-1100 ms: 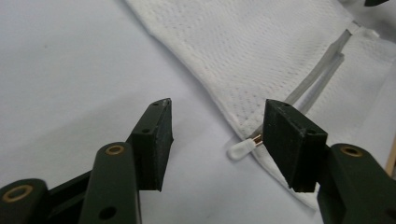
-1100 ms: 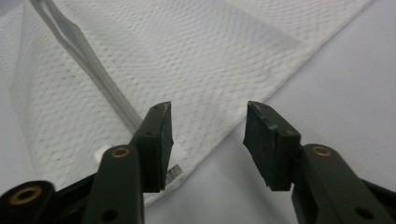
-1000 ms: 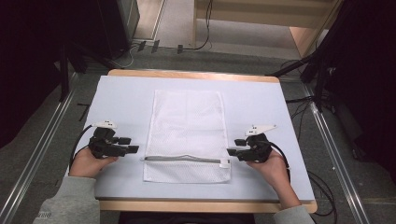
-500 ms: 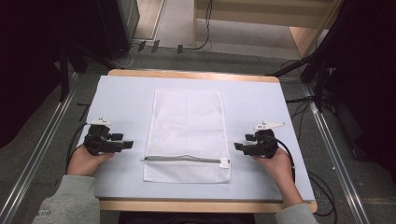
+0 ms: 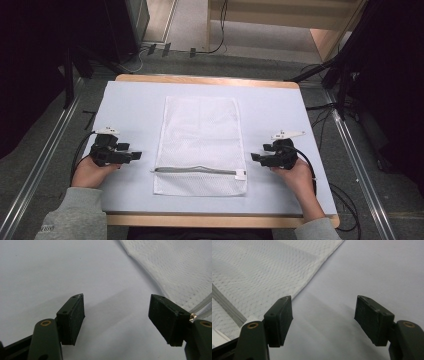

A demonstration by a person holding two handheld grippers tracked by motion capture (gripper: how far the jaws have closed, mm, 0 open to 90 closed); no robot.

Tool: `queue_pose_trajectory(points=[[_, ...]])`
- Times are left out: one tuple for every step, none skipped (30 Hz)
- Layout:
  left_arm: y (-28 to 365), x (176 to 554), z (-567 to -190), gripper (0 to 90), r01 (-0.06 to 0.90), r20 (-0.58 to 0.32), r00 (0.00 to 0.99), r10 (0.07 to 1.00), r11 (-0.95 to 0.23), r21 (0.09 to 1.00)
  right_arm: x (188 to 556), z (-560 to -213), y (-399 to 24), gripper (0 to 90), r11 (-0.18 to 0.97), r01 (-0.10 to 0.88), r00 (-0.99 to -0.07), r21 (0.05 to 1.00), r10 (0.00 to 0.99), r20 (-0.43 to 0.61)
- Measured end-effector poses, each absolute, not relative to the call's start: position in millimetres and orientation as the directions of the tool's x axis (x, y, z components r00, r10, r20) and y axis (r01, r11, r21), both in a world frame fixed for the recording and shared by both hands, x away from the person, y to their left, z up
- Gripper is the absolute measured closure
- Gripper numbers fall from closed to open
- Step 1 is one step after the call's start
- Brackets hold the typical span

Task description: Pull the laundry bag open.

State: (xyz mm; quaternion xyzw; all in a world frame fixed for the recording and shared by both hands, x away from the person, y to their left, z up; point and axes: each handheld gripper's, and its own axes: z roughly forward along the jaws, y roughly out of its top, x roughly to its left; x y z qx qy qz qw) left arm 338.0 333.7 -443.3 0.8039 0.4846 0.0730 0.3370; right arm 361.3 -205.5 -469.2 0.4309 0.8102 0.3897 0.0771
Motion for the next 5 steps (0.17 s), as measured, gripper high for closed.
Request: queue_pose_trajectory(points=[[333.9, 338.1, -443.5, 29.4, 0.730, -0.208, 0.519, 0.829, -0.304, 0.612, 361.3, -469.3, -205.6, 31.0, 0.324, 0.640, -0.616, 0.697, 0.759, 0.212], [334.1, 338.2, -443.6, 29.1, 0.733, -0.205, 0.514, 0.833, -0.302, 0.609, 361.3, -469.4, -206.0, 31.1, 0.326, 0.639, -0.618, 0.697, 0.758, 0.212], [334.1, 338.2, -443.6, 28.6, 0.733, -0.205, 0.514, 0.833, -0.302, 0.609, 361.3, -469.4, -206.0, 31.1, 0.326, 0.639, -0.618, 0.697, 0.758, 0.212], [334.8, 338.7, -444.5, 27.8, 0.731, -0.192, 0.507, 0.840, -0.301, 0.612, 361.2, -470.2, -206.9, 31.0, 0.337, 0.627, -0.628, 0.702, 0.753, 0.199], [334.8, 338.7, -444.5, 27.4, 0.731, -0.192, 0.507, 0.840, -0.301, 0.612, 361.2, -470.6, -207.3, 30.7, 0.342, 0.622, -0.630, 0.704, 0.753, 0.192]])
